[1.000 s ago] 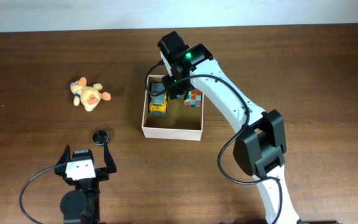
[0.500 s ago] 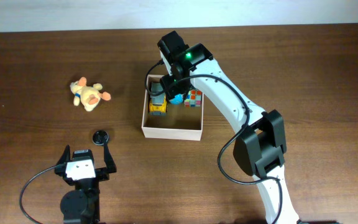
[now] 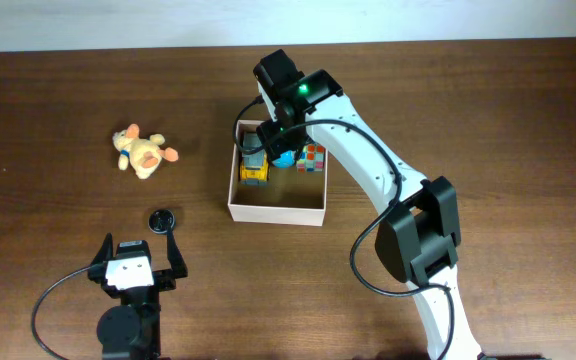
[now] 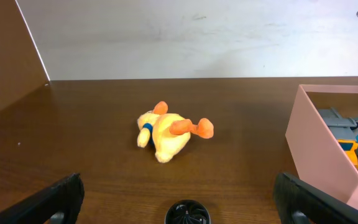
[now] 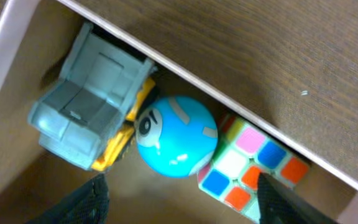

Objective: Pack container
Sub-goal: 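Carry the blue ball with the right gripper into the box, then release the ball and raise the right gripper to the side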

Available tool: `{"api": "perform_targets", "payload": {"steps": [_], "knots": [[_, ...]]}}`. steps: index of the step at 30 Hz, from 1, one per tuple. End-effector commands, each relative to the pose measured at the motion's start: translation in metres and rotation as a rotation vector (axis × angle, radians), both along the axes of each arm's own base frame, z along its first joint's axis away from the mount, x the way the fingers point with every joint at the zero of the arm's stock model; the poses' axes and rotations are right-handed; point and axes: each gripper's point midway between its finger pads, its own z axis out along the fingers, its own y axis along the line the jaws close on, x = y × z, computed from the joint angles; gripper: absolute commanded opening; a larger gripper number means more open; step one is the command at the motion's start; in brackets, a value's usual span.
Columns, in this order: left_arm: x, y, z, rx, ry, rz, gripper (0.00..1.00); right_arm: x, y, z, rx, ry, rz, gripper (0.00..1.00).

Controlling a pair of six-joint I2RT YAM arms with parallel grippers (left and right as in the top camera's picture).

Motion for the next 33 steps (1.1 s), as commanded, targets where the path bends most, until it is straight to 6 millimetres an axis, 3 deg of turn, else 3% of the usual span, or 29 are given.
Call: {"api": "perform_targets", "payload": {"steps": [1,2,4,7,10,15,20,24,26,33], "knots": [[0.000,-0.002,-0.001,-0.007,-0.001,-0.009,0.99,0.015,0.001,0.068,0.056,-0.139,-0.013,0.73],[0.000,-0.002,-0.001,-0.007,-0.001,-0.009,0.99,0.022,-0.006,0.095,0.057,-0.201,-0.038,0.73],[0.000,-0.002,-0.001,-0.007,-0.001,-0.009,0.99,0.031,-0.022,0.129,0.048,-0.289,-0.105,0.75],[0.000,-0.002,-0.001,-0.007,-0.001,-0.009,0.99,0.050,-0.064,0.183,0.042,-0.429,-0.229,0.77],[0.000,-0.002,-0.001,-0.007,-0.001,-0.009,0.99,0.064,-0.108,0.202,0.033,-0.475,-0.320,0.79],[0.000,-0.002,-0.001,-0.007,-0.001,-0.009,0.99,0.077,-0.202,0.182,0.001,-0.398,-0.575,0.85],[0.000,-0.002,-0.001,-0.007,-0.001,-0.009,0.99,0.078,-0.261,0.157,-0.045,-0.331,-0.682,0.89],[0.000,-0.002,-0.001,-0.007,-0.001,-0.009,0.99,0.076,-0.290,0.130,-0.082,-0.267,-0.736,0.99],[0.000,-0.002,-0.001,-0.007,-0.001,-0.009,0.99,0.073,-0.302,0.116,-0.096,-0.235,-0.782,0.99],[0.000,-0.002,-0.001,-0.007,-0.001,-0.009,0.99,0.068,-0.316,0.090,-0.110,-0.178,-0.836,0.99]]}}
